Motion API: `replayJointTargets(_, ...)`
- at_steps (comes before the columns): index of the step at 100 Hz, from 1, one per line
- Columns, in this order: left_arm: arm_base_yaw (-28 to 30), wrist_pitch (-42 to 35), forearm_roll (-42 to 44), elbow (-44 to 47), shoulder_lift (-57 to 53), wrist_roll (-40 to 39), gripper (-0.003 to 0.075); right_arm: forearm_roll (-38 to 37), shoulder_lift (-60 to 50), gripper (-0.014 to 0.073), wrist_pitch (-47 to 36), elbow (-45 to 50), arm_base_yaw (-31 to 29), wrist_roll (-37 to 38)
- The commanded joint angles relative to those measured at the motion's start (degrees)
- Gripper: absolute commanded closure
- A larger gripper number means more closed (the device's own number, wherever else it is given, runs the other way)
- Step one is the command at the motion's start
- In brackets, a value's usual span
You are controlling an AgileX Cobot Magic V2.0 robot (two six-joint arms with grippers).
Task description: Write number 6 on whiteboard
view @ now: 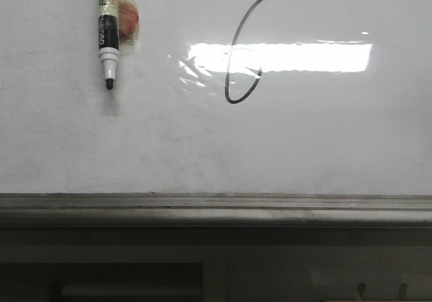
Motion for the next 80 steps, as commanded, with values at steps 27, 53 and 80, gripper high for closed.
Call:
replayJointTargets(27,0.1,0.3,-5.2,-1.6,0.7,-0.3,0.0740,1.9,-0.5,0.0647,-5.2,-1.4,-0.5,-0.7)
replayJointTargets(53,0.1,0.3,-5.2,-1.6,0.7,-0.3,0.0740,1.9,-0.5,0.0646,-5.2,-1.4,-0.5,-0.7)
replayJointTargets(80,0.1,0.2,-0.5,-1.4,0.7,-0.3,0.0740,1.9,-0.5,0.0646,-5.2,-1.4,-0.5,-0.7)
